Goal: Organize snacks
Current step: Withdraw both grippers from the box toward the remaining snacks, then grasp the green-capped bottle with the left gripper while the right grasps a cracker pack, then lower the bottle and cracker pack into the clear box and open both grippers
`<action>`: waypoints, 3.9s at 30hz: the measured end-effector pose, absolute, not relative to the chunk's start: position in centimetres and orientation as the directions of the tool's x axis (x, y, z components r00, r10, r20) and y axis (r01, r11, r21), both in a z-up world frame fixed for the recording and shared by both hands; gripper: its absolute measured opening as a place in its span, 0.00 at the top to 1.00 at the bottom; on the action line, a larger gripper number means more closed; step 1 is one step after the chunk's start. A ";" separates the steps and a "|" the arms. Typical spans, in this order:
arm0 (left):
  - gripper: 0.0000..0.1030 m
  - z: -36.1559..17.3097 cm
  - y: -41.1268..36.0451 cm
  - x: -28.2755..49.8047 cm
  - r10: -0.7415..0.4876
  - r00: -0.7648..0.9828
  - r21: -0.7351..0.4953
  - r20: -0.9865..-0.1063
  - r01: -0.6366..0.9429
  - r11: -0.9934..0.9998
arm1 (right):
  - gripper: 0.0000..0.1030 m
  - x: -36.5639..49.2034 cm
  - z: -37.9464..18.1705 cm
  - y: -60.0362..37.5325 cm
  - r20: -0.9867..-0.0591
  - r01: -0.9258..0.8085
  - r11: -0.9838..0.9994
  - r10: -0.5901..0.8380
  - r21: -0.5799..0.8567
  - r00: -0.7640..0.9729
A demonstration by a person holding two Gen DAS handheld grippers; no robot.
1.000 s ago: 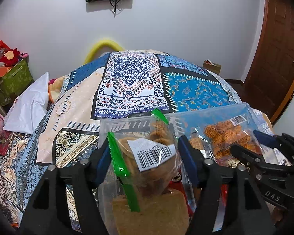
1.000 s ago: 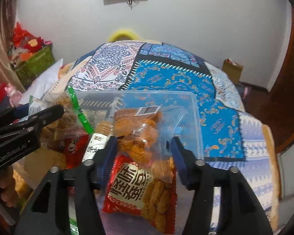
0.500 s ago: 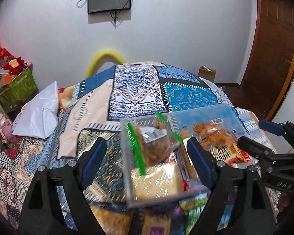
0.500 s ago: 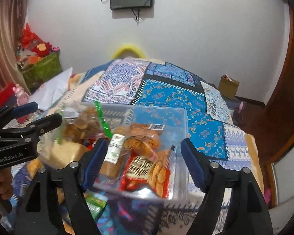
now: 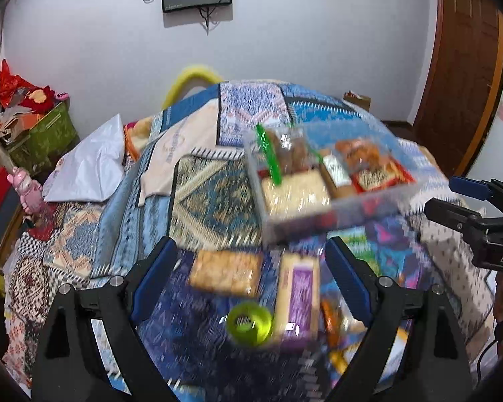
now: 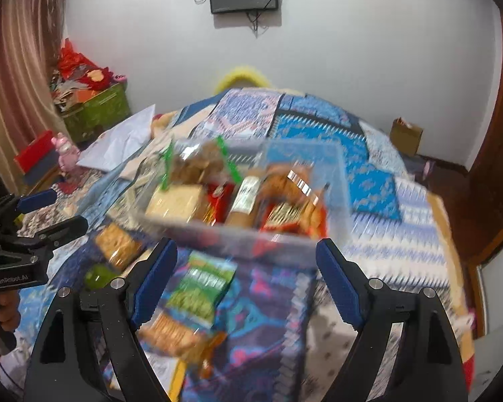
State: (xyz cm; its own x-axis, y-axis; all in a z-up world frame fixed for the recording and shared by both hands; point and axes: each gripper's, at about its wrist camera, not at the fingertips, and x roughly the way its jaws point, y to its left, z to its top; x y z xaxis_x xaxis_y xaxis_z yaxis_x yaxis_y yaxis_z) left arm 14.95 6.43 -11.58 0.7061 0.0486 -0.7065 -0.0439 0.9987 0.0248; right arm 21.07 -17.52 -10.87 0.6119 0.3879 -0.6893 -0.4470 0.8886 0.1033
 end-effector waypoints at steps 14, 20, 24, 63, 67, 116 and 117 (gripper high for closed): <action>0.12 -16.3 8.8 10.7 0.075 0.634 0.010 -0.769 -0.105 0.994 | 0.19 18.2 -19.2 -12.6 -0.829 -0.505 0.844 0.408 0.183 0.381; 0.13 -18.1 9.6 10.6 0.068 0.605 -0.012 -0.793 -0.127 0.992 | 0.16 18.4 -20.1 -11.4 -0.851 -0.515 0.846 0.369 0.140 0.374; 0.14 -19.2 9.7 11.2 0.056 0.583 -0.021 -0.811 -0.124 0.992 | 0.20 18.5 -20.1 -11.2 -0.847 -0.522 0.844 0.362 0.122 0.388; 0.58 -17.5 7.6 11.4 -0.008 0.645 -0.076 -0.764 -0.077 0.994 | 0.67 17.4 -15.8 -19.1 -0.741 -0.410 0.884 0.427 0.222 0.518; 0.58 -15.5 7.2 11.2 -0.013 0.683 -0.077 -0.731 -0.064 0.995 | 0.67 17.5 -14.9 -19.4 -0.726 -0.407 0.888 0.423 0.214 0.542; 0.58 -16.1 -3.3 28.1 -0.177 0.652 -0.129 -0.737 0.122 0.984 | 0.43 27.8 -14.5 -20.4 -0.714 -0.380 0.913 0.362 0.144 0.599; 0.58 -16.4 -3.2 28.3 -0.182 0.642 -0.142 -0.745 0.114 0.983 | 0.41 27.6 -14.3 -20.6 -0.707 -0.383 0.912 0.370 0.151 0.603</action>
